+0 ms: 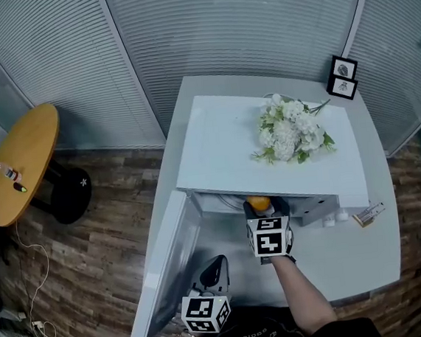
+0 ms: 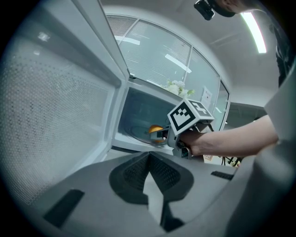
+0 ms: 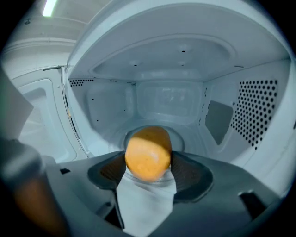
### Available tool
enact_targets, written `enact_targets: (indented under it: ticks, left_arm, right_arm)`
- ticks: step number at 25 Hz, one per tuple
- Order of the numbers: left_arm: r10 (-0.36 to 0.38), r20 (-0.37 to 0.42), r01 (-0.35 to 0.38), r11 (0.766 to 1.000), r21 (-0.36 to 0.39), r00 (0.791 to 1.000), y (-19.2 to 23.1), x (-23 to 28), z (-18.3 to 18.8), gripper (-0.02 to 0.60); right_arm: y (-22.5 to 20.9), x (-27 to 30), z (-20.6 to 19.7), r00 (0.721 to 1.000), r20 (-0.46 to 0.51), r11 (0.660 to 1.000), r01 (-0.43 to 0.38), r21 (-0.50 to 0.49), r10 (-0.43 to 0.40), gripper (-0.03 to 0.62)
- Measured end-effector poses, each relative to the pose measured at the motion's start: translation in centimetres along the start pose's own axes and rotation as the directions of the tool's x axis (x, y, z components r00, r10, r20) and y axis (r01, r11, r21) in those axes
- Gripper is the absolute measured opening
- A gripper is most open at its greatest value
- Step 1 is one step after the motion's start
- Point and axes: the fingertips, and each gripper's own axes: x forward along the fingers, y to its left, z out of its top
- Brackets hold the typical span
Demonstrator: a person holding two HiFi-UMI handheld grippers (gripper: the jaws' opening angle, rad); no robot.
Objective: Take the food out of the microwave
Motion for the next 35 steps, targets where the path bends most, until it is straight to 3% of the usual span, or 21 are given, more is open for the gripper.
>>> enact_targets:
  ticks: [35]
  left_arm:
    - [-0.048,0.05,0.045,0.998,0.051,0.998,-2.0,-1.0,0.6,0.008]
  right_arm:
    - [-2.5,-11.6,-1.9,0.988,0.153,1.0,-0.002,0.0,0.002,0.304]
